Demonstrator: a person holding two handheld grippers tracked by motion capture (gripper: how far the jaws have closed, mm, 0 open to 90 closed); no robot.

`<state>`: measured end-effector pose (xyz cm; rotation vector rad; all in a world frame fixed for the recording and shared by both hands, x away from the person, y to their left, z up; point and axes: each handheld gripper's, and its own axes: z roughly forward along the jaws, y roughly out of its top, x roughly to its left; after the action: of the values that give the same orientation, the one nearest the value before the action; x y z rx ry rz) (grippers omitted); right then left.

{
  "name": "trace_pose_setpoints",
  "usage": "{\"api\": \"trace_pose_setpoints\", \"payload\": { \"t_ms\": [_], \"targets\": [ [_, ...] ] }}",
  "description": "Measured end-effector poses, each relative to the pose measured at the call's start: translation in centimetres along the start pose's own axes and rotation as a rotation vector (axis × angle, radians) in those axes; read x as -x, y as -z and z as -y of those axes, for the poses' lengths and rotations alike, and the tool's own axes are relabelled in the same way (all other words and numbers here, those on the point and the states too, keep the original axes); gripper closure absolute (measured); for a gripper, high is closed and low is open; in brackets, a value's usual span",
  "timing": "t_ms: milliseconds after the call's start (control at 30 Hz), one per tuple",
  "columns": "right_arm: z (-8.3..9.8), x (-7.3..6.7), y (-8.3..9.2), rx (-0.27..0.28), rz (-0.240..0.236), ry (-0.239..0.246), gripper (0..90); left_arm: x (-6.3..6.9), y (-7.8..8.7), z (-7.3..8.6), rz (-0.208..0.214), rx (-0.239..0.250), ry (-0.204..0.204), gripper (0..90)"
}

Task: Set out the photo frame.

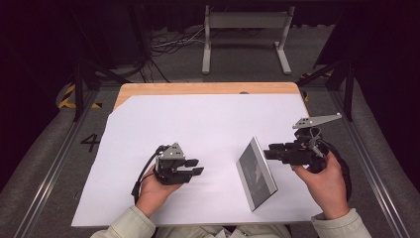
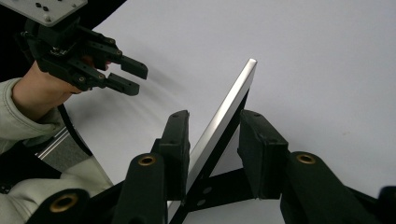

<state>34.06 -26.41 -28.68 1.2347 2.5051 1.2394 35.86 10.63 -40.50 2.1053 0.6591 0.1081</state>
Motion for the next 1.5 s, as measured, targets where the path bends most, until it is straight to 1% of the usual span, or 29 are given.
{"api": "trace_pose_setpoints", "payload": {
  "t_ms": [67, 233, 333, 367, 400, 433, 500, 567, 767, 833, 900, 1067, 1133, 1400, 1500],
  "targets": [
    [-0.2, -0.2, -0.1, -0.013, 0.004, -0.006, 63.3, -0.1, 0.1, 0.1, -0.016, -0.005, -0.005, 63.1],
    [-0.6, -0.6, -0.3, -0.052, 0.007, -0.028, 60.4, -0.4, 0.2, 0.3, -0.032, -0.007, -0.003, 62.8],
    [-0.9, -0.7, -0.5, -0.081, 0.02, -0.048, 55.0, -0.5, 0.2, 0.3, -0.028, -0.008, 0.0, 62.5],
    [-0.9, -0.7, -0.5, -0.081, 0.02, -0.048, 55.0, -0.5, 0.2, 0.3, -0.028, -0.008, 0.0, 62.4],
    [-0.9, -0.8, -0.6, -0.083, 0.016, -0.051, 53.1, -0.5, 0.2, 0.3, -0.025, -0.006, 0.008, 62.4],
    [-1.0, -0.9, -0.8, -0.093, 0.019, -0.059, 52.2, -0.7, 0.3, 0.3, -0.029, -0.007, 0.006, 62.4],
    [-1.1, -0.9, -0.8, -0.099, 0.021, -0.06, 51.9, -0.8, 0.3, 0.3, -0.029, -0.004, 0.01, 62.4],
    [-1.2, -1.1, -1.2, -0.122, 0.019, -0.068, 51.2, -0.9, 0.3, 0.3, -0.031, -0.005, 0.011, 62.4],
    [-1.7, -1.6, -1.9, -0.181, 0.047, -0.073, 51.0, -0.9, 0.3, 0.3, -0.035, -0.009, 0.007, 62.3],
    [-1.8, -1.8, -2.1, -0.207, 0.059, -0.073, 51.1, -0.9, 0.3, 0.3, -0.033, -0.012, 0.012, 62.1],
    [-2.0, -1.8, -2.4, -0.228, 0.056, -0.07, 51.3, -0.9, 0.2, 0.4, -0.034, -0.013, 0.012, 62.0],
    [-2.1, -1.3, -3.1, -0.286, 0.057, -0.097, 52.3, -1.1, 0.2, 0.4, -0.038, -0.011, 0.019, 61.9],
    [-2.2, -1.3, -3.3, -0.307, 0.061, -0.098, 52.9, -1.1, 0.2, 0.4, -0.038, -0.015, 0.016, 61.9],
    [-2.6, -1.8, -4.0, -0.381, 0.084, -0.084, 56.6, -1.0, 0.1, 0.4, -0.044, -0.02, 0.012, 61.7],
    [-2.8, -2.0, -4.1, -0.394, 0.099, -0.075, 59.3, -0.9, 0.1, 0.4, -0.044, -0.024, 0.011, 61.7]
  ]
}}
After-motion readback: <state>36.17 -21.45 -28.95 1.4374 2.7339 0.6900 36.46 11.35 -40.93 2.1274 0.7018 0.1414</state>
